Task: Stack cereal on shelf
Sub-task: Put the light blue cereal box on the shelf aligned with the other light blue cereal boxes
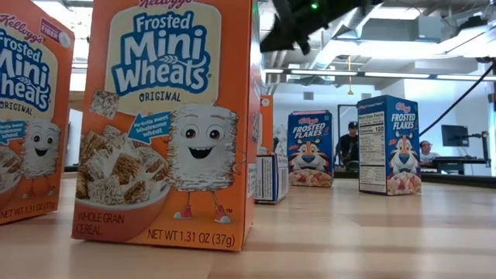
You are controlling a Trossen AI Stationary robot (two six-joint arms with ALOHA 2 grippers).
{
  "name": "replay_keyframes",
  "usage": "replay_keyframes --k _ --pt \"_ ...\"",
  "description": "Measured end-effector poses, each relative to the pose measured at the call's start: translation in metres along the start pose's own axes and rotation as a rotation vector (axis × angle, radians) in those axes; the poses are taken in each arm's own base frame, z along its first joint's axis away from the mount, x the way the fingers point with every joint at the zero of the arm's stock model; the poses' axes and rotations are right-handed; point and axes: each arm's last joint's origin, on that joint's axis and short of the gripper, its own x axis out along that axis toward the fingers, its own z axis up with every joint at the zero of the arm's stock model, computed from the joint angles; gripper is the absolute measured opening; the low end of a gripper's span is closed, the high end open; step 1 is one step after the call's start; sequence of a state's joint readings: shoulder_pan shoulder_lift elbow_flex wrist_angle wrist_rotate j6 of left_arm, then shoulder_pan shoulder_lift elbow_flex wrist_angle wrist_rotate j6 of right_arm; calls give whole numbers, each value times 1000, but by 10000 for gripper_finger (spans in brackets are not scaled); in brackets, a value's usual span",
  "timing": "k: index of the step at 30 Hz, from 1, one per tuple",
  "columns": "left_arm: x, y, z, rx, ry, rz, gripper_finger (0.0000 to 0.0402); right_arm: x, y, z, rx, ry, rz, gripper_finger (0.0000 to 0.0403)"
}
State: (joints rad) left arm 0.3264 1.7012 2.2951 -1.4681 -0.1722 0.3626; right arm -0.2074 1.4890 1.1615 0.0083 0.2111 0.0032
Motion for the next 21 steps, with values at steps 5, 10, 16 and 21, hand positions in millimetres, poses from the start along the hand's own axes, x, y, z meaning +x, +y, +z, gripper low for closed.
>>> replay_keyframes --k 5,10,16,21 --pt "0 0 0 0 0 0 285 11 -6 -9 -9 27 -19 16" --pt "0 0 0 10 1 0 285 15 -17 -11 0 41 -50 16" --pt "0 0 0 26 1 0 285 15 -24 -10 8 33 -64 16" --pt "0 -1 -1 5 3 -28 285 10 -13 -5 17 5 13 17"
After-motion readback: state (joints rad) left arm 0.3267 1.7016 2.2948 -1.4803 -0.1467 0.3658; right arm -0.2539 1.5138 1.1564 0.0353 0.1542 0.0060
